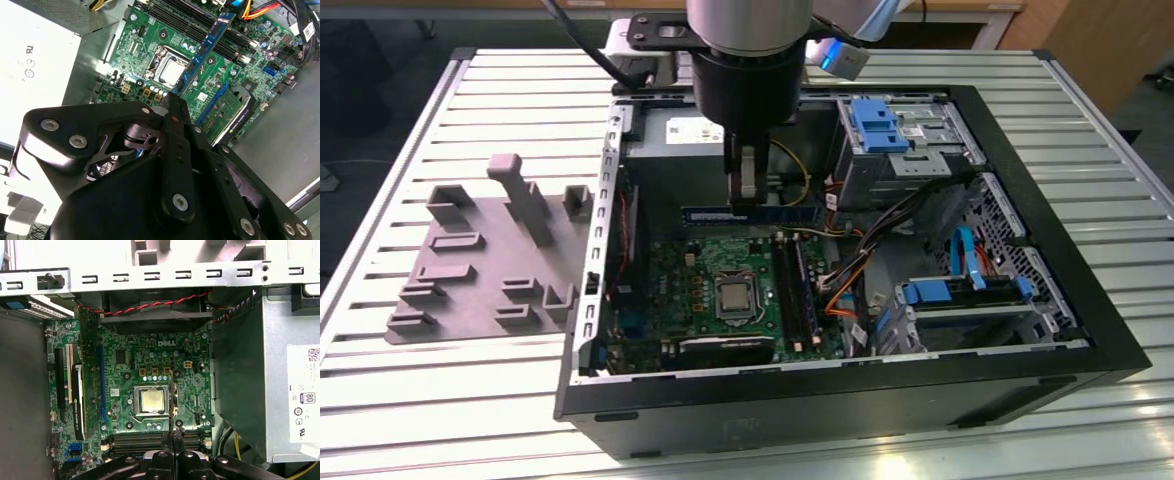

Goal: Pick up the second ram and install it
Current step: 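Insert the second ram into the second slot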

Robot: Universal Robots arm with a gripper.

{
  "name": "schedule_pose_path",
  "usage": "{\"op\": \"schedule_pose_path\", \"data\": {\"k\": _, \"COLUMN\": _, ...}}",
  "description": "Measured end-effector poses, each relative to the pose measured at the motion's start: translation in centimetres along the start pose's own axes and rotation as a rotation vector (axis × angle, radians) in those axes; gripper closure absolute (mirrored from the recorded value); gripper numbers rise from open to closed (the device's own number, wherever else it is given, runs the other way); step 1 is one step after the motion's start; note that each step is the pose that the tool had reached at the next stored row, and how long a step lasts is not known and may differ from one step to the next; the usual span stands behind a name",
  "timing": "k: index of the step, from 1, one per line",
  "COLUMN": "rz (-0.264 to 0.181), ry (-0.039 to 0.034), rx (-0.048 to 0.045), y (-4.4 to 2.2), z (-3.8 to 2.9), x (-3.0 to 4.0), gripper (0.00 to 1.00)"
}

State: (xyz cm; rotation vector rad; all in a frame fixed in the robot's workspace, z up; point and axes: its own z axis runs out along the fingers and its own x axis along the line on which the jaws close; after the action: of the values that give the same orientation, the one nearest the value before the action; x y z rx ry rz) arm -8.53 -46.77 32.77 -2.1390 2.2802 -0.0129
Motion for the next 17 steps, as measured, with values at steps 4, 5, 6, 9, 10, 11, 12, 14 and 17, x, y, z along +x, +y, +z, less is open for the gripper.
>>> {"op": "schedule_pose_path", "data": {"k": 4, "rz": 0.047, "ry": 0.0008, "rx": 0.0003, "y": -0.01, "z": 0.01, "x": 0.0, "gripper": 0.89}}
{"op": "schedule_pose_path", "data": {"k": 5, "rz": 0.061, "ry": 0.001, "rx": 0.0003, "y": 0.0, "z": 0.02, "x": 0.0, "gripper": 0.89}}
{"op": "schedule_pose_path", "data": {"k": 6, "rz": 0.076, "ry": 0.0013, "rx": 0.0004, "y": 0.0, "z": 0.02, "x": 0.0, "gripper": 0.89}}
{"op": "schedule_pose_path", "data": {"k": 9, "rz": 0.122, "ry": 0.0021, "rx": 0.0006, "y": 0.0, "z": 0.03, "x": 0.0, "gripper": 0.89}}
{"op": "schedule_pose_path", "data": {"k": 10, "rz": 0.137, "ry": 0.0023, "rx": 0.0007, "y": 0.0, "z": 0.04, "x": 0.0, "gripper": 0.89}}
{"op": "schedule_pose_path", "data": {"k": 11, "rz": 0.152, "ry": 0.0026, "rx": 0.0007, "y": 0.0, "z": 0.04, "x": 0.0, "gripper": 0.89}}
{"op": "schedule_pose_path", "data": {"k": 12, "rz": 0.167, "ry": 0.0028, "rx": 0.0009, "y": 0.0, "z": 0.05, "x": 0.0, "gripper": 0.89}}
{"op": "schedule_pose_path", "data": {"k": 14, "rz": 0.198, "ry": 0.0033, "rx": 0.001, "y": 0.0, "z": 0.06, "x": 0.0, "gripper": 0.89}}
{"op": "schedule_pose_path", "data": {"k": 17, "rz": 0.244, "ry": 0.0041, "rx": 0.0013, "y": 0.0, "z": 0.07, "x": 0.0, "gripper": 0.89}}
